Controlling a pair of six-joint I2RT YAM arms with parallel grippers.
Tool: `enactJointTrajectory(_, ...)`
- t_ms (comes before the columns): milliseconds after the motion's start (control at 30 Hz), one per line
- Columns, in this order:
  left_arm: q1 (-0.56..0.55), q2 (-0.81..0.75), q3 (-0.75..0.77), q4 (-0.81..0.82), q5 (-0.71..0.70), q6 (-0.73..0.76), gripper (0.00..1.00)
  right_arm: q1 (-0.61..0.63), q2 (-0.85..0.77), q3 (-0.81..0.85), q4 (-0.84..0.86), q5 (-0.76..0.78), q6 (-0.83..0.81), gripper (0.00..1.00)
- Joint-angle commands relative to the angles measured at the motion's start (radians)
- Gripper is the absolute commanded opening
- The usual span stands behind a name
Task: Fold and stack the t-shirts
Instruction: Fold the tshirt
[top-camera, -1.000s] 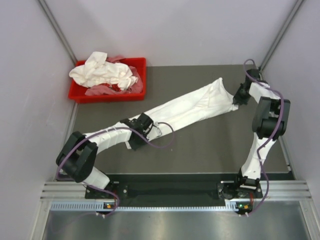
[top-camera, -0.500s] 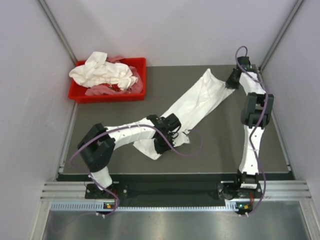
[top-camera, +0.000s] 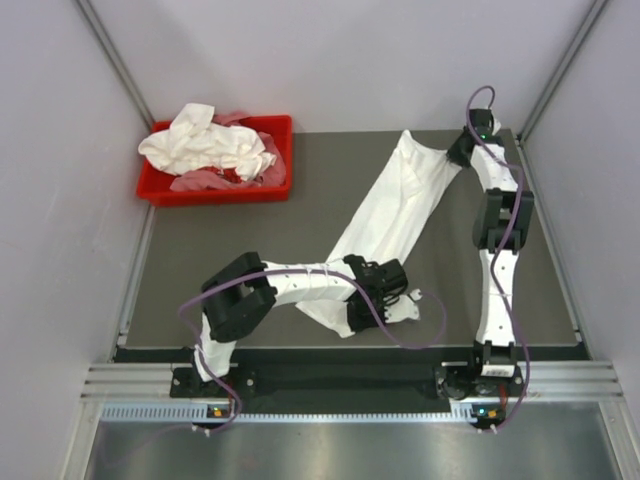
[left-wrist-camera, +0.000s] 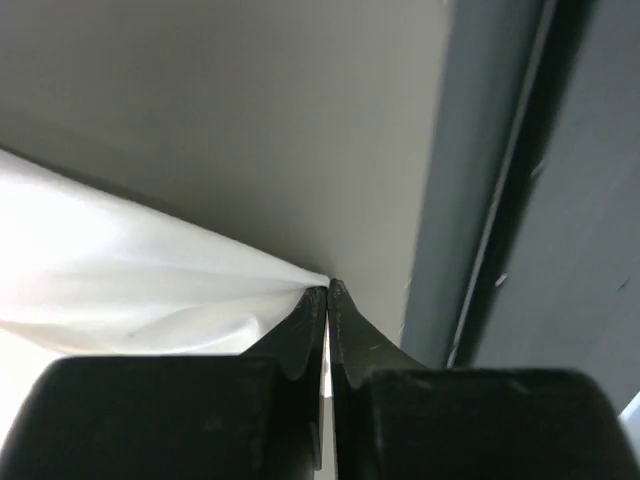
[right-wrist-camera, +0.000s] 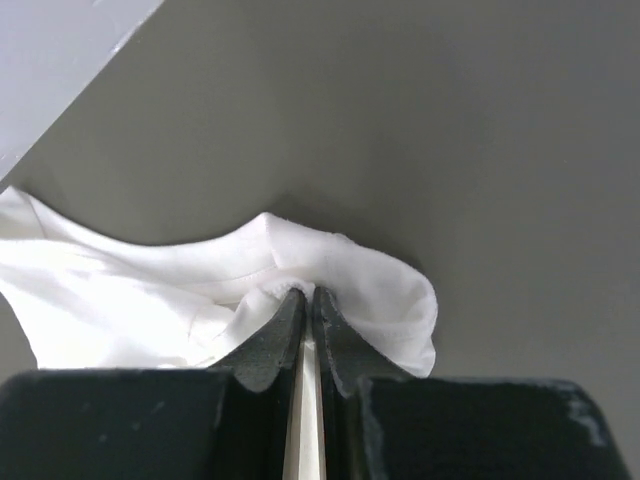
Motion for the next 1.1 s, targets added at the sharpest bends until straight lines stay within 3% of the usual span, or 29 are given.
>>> enactJointTrajectory(0,-0.057,0.022,0.048,0.015,0.044,-0.051,0.05,0.014,0.015,0.041,0.114,0.072,0.027,0.05)
enactJointTrajectory(100,-0.065,0.019,0.049,-0.022,0.044,-0.062,0.24,0.011,-0.005,0.041,0.115,0.077,0.014,0.32)
enactJointTrajectory(133,-0.067,0.01,0.054,-0.04,0.038,-0.06,0.38,0.008,-0.014,0.041,0.109,0.072,0.01,0.45)
enactJointTrajectory(267,-0.059,-0.037,0.104,-0.146,-0.019,-0.048,0.47,-0.009,-0.114,-0.006,0.081,0.071,-0.029,0.63)
enactJointTrajectory(433,0.027,-0.152,0.177,-0.189,0.045,-0.062,0.53,-0.044,-0.243,-0.139,0.066,0.074,-0.041,0.66)
enactJointTrajectory(533,0.144,-0.223,0.143,-0.176,0.137,-0.079,0.53,-0.064,-0.301,-0.227,0.052,0.076,-0.035,0.65)
enactJointTrajectory(567,0.233,-0.237,0.125,-0.163,0.185,-0.091,0.53,-0.065,-0.316,-0.261,0.043,0.075,-0.035,0.64)
enactJointTrajectory(667,0.406,-0.264,-0.01,-0.058,0.159,-0.18,0.5,-0.075,-0.335,-0.33,0.047,0.068,-0.026,0.6)
enactJointTrajectory(700,0.431,-0.258,-0.03,-0.029,0.08,-0.21,0.47,-0.076,-0.335,-0.347,0.056,0.057,-0.016,0.59)
enactJointTrajectory(900,0.455,-0.226,-0.116,0.03,0.049,-0.247,0.48,-0.081,-0.269,-0.367,0.116,-0.084,0.066,0.52)
enactJointTrajectory(1067,0.455,-0.192,-0.167,0.054,0.111,-0.264,0.5,-0.079,-0.209,-0.338,0.139,-0.138,0.125,0.43)
